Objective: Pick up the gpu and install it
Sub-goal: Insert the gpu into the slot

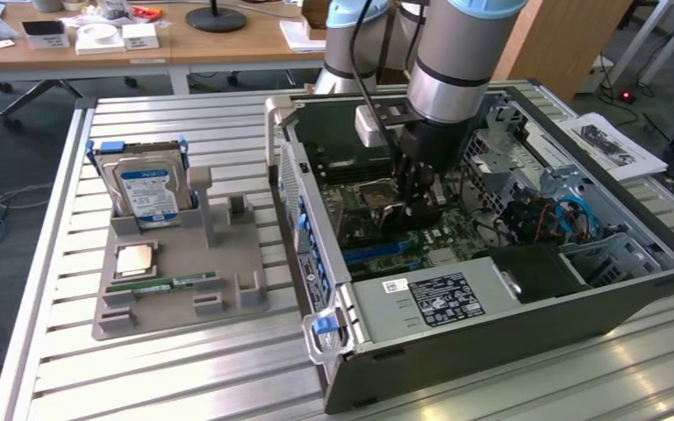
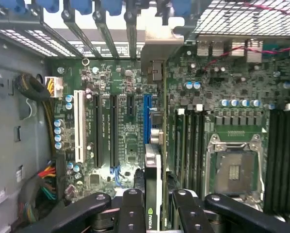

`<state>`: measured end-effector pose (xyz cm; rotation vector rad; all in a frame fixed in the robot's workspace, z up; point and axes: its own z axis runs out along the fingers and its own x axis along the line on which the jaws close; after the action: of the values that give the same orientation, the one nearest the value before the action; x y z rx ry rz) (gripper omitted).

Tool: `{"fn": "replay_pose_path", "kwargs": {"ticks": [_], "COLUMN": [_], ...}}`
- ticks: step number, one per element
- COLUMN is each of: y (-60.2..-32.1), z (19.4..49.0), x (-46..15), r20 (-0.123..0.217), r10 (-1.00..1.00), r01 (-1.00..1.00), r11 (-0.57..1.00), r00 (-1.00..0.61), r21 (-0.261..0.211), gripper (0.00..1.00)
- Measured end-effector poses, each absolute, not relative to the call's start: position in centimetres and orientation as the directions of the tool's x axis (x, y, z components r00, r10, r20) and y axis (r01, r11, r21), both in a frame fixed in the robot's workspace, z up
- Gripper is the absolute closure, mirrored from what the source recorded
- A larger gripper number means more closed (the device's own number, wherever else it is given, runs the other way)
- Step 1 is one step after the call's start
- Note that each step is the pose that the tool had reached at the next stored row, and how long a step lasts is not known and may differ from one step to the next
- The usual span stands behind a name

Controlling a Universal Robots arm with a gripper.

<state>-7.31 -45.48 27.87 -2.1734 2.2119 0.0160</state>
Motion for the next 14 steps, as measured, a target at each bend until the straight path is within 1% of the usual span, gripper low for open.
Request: {"fn": "replay_pose_path", "kwargs": {"ticks": [2, 14], "y": [-45.44, -45.44], "z": [28.49, 28.43], "x": [-7.3, -7.3], "r20": [-0.036, -0.036], "r10": [-0.999, -0.999], "r01": [-1.0, -1.0], "r11": [0.018, 0.018], "r00": [-0.017, -0.017], "r21": [-0.021, -0.022], "gripper": [0.73, 0.73]}}
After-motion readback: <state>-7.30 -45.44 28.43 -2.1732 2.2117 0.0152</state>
